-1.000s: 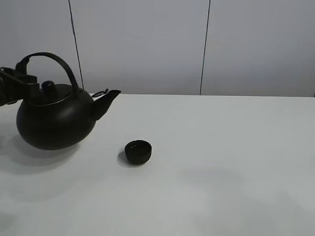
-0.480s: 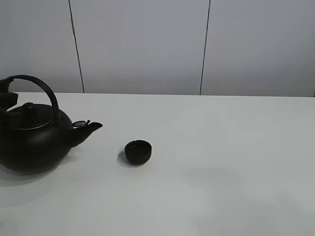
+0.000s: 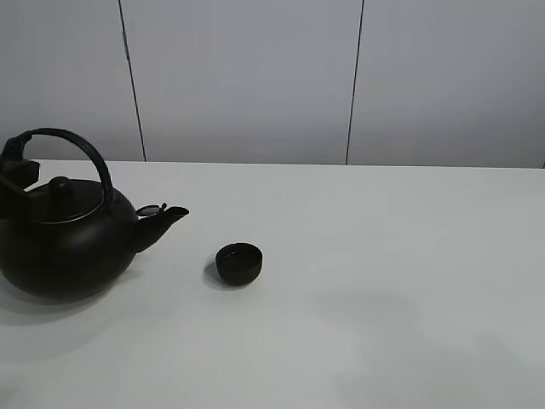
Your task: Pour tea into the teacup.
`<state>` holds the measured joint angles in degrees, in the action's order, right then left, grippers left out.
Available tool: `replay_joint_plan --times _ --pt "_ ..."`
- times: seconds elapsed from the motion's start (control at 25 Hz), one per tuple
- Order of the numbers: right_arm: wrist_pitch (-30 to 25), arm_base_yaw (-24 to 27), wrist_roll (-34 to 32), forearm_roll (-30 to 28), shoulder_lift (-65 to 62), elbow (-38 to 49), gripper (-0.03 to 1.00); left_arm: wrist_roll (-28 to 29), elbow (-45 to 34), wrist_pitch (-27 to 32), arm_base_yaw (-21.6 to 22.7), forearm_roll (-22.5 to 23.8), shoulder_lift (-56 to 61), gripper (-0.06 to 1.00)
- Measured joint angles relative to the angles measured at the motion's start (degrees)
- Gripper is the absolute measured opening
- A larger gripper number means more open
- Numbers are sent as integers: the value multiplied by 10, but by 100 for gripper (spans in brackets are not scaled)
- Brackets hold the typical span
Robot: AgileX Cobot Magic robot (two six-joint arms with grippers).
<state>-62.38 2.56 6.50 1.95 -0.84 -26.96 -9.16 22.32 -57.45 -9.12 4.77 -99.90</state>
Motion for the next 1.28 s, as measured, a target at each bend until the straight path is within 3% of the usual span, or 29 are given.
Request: replay_joint_plan --times 0.56,0.88,1.28 --pt "0 0 0 0 0 0 49 0 -18 -13 -1 0 0 11" --pt "0 0 0 0 0 0 49 47 -18 -13 -15 -44 0 11" --pt "0 0 0 0 0 0 49 20 -19 -13 -19 -39 0 11"
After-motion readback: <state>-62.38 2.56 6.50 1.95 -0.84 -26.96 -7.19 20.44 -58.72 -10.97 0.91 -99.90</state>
